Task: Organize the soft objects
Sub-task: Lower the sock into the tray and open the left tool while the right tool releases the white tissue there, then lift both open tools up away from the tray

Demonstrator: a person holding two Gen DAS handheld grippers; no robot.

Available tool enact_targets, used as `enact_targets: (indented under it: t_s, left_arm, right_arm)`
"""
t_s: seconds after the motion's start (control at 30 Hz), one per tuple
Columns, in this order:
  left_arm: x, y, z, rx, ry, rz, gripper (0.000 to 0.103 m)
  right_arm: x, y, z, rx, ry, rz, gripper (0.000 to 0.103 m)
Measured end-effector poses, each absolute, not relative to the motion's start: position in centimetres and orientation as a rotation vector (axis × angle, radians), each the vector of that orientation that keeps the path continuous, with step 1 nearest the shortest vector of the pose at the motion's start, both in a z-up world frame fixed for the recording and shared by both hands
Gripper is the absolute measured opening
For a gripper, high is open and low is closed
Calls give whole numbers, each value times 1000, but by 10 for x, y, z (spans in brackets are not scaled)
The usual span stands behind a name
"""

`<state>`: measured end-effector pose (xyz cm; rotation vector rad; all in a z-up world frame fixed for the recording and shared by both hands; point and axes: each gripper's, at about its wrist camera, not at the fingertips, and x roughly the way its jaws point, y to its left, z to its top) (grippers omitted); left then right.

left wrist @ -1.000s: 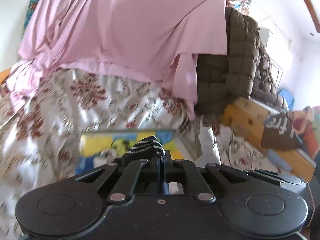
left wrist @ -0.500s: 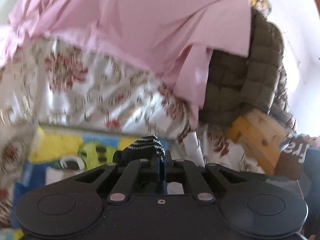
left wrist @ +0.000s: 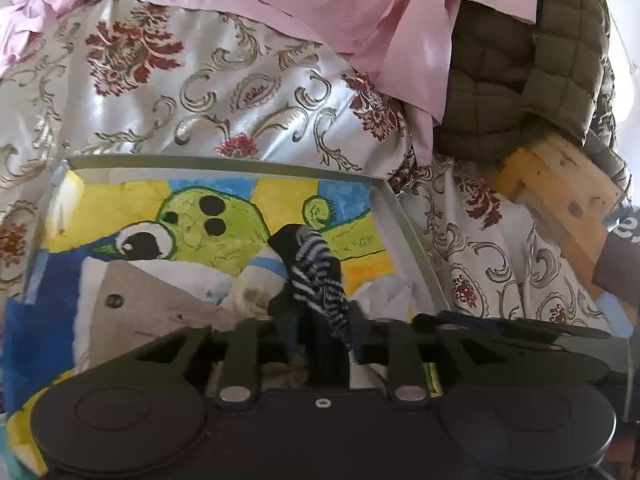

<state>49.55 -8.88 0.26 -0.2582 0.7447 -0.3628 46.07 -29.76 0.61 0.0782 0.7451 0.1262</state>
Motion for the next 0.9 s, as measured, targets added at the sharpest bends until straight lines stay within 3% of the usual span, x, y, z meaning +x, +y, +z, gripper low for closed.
enact_targets:
  t_s: [0.03,0.13,0.27,0.33,0.63,0.9]
  left_arm:
    - [491,-88,6,-255,740,-358,49]
    - [472,-82,18,-248,713,-343,67]
    - [432,-67,36,-282,662,-319,73]
    - [407,-55,49,-295,625,-305,82]
    - [263,7,125,-301,462,-244,102]
    - [144,29,180,-300,307,-131,102]
  right_arm:
    - [455,-298,11,77,736,121,40]
    - [430,-299,30,75,699,102,62]
    - [388,-295,56,64,649,82,74]
    - [364,-293,71,76,624,77,85]
    - [231,-268,142,137,498,143,103]
    - [120,-237,196,160,398,154,103]
